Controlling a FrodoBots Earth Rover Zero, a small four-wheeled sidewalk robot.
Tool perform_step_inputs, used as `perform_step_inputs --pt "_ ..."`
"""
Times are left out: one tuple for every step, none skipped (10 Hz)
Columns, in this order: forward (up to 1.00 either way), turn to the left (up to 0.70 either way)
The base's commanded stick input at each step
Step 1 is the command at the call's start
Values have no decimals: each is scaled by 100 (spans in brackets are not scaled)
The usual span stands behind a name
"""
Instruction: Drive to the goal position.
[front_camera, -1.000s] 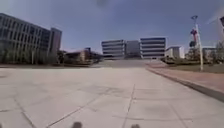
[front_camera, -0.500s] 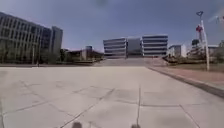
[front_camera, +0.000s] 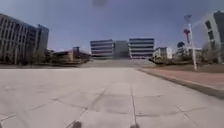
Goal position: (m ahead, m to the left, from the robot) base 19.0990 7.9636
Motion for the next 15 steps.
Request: perform_step_inputs --pt "70 -35" --pt "70 -33" --pt "70 -27" --pt "70 -23" --pt "70 -20" --pt "70 -16" --pt "70 -17" --pt "70 -17" --pt "70 -17" --pt "70 -17" --pt "70 -17" --pt "70 -16" --pt "70 -17" --pt "70 -17" --pt "70 -17"
